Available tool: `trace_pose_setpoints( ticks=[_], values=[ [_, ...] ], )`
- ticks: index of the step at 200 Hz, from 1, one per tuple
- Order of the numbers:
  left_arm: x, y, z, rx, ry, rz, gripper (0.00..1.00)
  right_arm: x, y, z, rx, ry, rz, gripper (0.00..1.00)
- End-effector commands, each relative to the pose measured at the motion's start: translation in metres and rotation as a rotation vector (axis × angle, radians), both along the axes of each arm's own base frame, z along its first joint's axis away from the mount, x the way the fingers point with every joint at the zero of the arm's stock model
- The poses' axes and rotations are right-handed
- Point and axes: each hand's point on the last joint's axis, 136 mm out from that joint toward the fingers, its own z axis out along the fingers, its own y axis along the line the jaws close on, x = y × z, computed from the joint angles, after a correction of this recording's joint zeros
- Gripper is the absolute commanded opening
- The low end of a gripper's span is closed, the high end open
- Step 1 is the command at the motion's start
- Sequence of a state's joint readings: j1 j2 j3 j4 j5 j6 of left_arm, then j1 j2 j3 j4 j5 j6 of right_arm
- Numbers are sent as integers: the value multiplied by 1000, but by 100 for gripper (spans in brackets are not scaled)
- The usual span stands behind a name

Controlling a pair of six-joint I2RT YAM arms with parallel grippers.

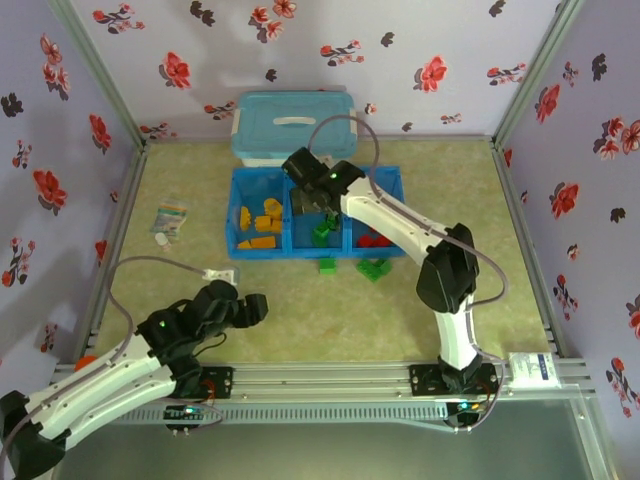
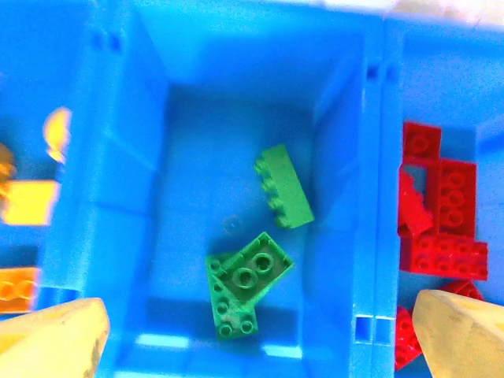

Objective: Sort the legos into containers by color
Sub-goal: Place the lego in the container, then pick up the lego from the center of the table.

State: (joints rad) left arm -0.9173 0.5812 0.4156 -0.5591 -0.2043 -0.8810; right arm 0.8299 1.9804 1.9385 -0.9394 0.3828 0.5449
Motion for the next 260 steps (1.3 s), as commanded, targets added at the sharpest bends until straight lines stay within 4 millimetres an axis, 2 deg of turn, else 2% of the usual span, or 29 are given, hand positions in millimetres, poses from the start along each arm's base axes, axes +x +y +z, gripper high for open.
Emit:
trace_pose_setpoints(
  ticks=[1, 12, 25, 46, 78, 117, 148, 179, 206, 260],
  values=[
    [5, -6, 18, 3, -26, -3, 76, -24, -11, 57, 20, -104, 13, 99],
    [6, -11, 20, 2, -29, -8, 77, -37, -15, 65, 45, -133, 16, 99],
    [7, -18, 20, -8, -41, -21, 78, -51, -23, 62, 77, -142, 13, 99],
    [12, -32, 20, -31, -52, -28, 79, -72, -46, 44, 139, -145, -14, 100],
    [19, -59, 18, 24, -48, -91, 80, -97, -88, 16, 170, -163, -70, 99],
    [37, -95, 9, 68, -50, -133, 82, -116, -132, -18, 158, -149, -130, 99],
    [55, -124, -6, 151, -28, -163, 83, -129, -156, -38, 137, -127, -186, 99],
    [71, -148, -21, 204, -7, -171, 82, -138, -171, -51, 149, -131, -235, 99],
    [83, -163, -30, 241, 0, -176, 81, -137, -179, -54, 148, -152, -261, 99],
    [106, -181, -42, 289, 13, -149, 76, -127, -179, -50, 123, -151, -260, 99]
  ],
)
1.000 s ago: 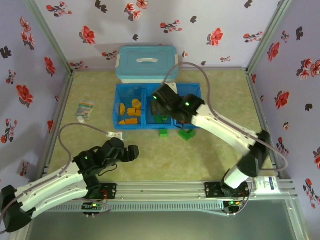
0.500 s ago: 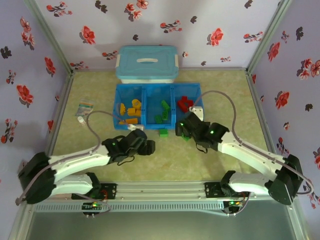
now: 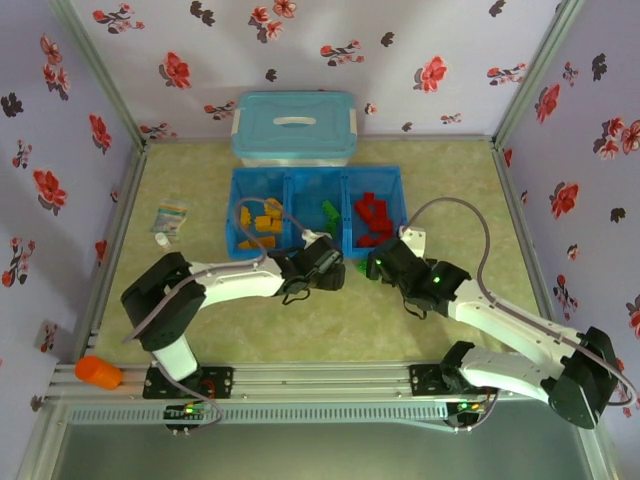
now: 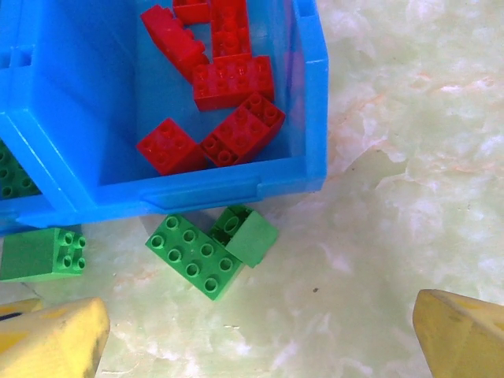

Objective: Sort the legos into containers by color
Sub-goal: Pick up the lego from the center of the table, then place the lego in the container.

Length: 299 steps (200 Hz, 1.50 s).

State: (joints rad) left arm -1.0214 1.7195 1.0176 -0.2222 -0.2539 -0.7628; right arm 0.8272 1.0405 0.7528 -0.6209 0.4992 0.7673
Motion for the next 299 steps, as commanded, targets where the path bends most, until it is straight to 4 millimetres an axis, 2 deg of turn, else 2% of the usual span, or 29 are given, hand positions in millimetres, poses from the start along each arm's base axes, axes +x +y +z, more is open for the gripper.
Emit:
trace_pose_setpoints(
  ticks=[1, 62, 90, 110, 126, 138, 166, 183, 196, 222, 299],
  values=[
    [14, -3, 1, 39, -30, 11, 76, 11, -1, 10, -9, -38, -28, 99],
    [33, -9, -18, 136, -18, 20, 67, 6, -4, -1, 5, -14, -41, 99],
    [36, -2, -24, 189, -27, 38, 57, 4, -9, 1, 18, -30, -50, 99],
    [35, 5, -23, 215, -30, 50, 45, 3, -11, 3, 21, -37, -55, 99],
    [30, 7, -15, 206, -40, 51, 36, 4, -10, 4, 27, -39, -56, 99],
    [25, 8, -1, 179, -59, 51, 33, 4, -10, 3, 27, -38, -55, 99],
    [17, 6, 51, 31, -147, 47, 31, 5, -8, -3, 25, -29, -50, 99],
    [25, 16, 79, 8, -211, 61, 31, 6, -5, -6, 28, -19, -46, 99],
    [36, 23, 91, 6, -230, 70, 31, 6, -1, -8, 35, -10, -40, 99],
    [60, 31, 100, 12, -238, 79, 31, 7, 3, -7, 46, 0, -33, 99],
    [112, 25, 88, 12, -229, 82, 33, -4, -6, -9, 41, 19, -31, 99]
  ],
)
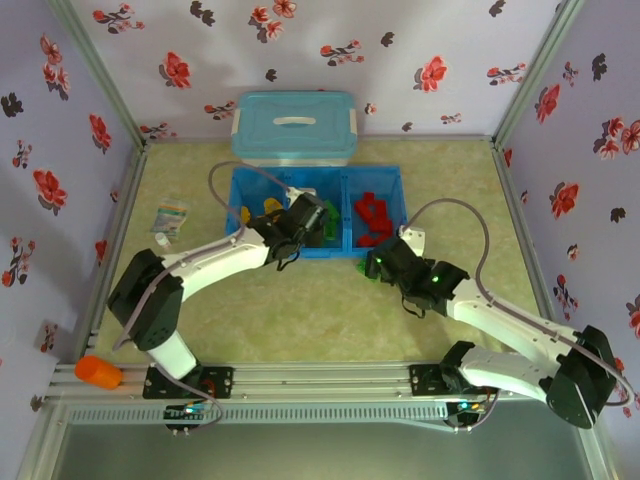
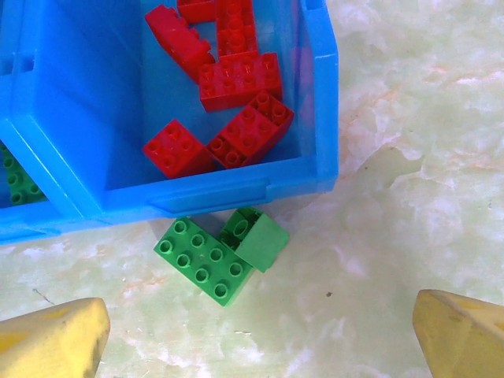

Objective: Sort the legos into containers by color
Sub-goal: Place the lego in the container.

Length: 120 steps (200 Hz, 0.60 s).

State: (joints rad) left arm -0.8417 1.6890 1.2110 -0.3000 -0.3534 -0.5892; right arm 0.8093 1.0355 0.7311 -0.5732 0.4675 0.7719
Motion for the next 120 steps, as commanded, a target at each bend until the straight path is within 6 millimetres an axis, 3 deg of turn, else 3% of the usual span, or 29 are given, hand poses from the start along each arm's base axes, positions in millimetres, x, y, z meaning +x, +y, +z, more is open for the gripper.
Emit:
trace_pose_setpoints(
  ticks=[1, 10, 21, 29, 73, 120],
  values=[
    [21, -9, 9, -14, -30, -24, 34, -7, -9, -6, -2, 22, -26, 99],
    [27, -10, 9, -8, -30, -26, 40, -8, -9, -8, -5, 28, -25, 99],
    [31, -10, 15, 4, -28, -30, 71, -8, -8, -9, 0, 33, -23, 99],
    [32, -12, 23, 10, -36, -40, 80, -9, -8, -10, 2, 37, -18, 99],
    [10, -14, 67, -61, -139, -74, 83, -10, 4, -21, 2, 74, 49, 99],
    [-21, 3, 77, -94, -182, -81, 81, -16, 42, -43, 26, 190, 230, 99]
  ],
)
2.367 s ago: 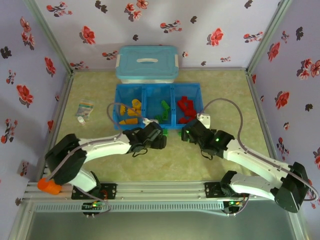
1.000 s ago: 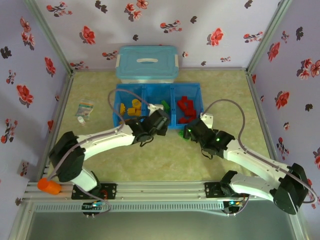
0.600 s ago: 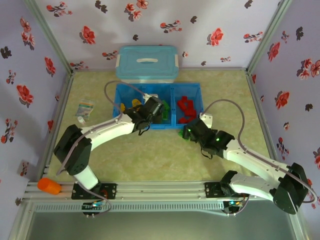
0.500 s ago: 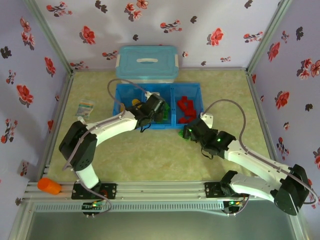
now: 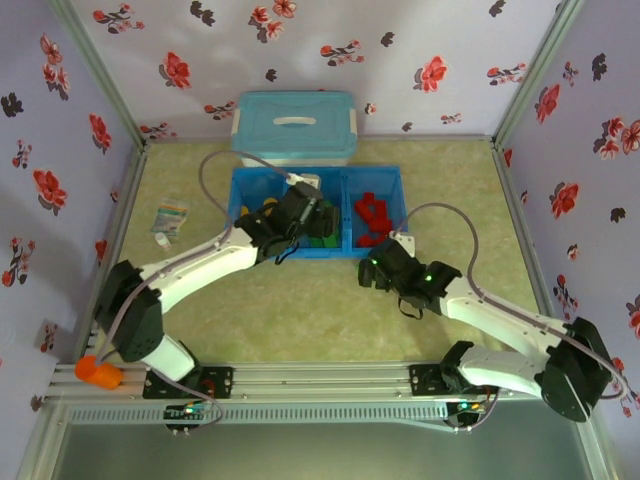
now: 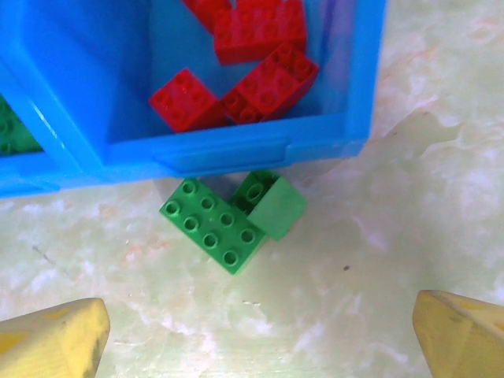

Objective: Sort the legos into containers by color
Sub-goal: Place the lego in the container, then move the lego to the center of the table.

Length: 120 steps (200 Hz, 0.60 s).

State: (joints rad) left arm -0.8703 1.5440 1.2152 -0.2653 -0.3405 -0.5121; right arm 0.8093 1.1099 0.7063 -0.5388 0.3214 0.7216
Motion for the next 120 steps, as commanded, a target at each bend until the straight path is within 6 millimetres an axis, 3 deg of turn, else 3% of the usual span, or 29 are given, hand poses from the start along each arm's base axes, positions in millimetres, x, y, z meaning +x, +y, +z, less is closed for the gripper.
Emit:
trace_pose_setpoints(
  ticks=[1, 60, 120],
  values=[
    [-11, 14, 8, -5, -46, 10, 81, -4, 21, -12, 22, 66, 113, 99],
    [-43, 66, -9, -16, -49, 83, 79, 2, 48, -32, -124, 117, 257, 99],
    [-70, 120, -26, -14, -33, 167, 78, 18, 59, -47, -263, 144, 343, 99]
  ],
)
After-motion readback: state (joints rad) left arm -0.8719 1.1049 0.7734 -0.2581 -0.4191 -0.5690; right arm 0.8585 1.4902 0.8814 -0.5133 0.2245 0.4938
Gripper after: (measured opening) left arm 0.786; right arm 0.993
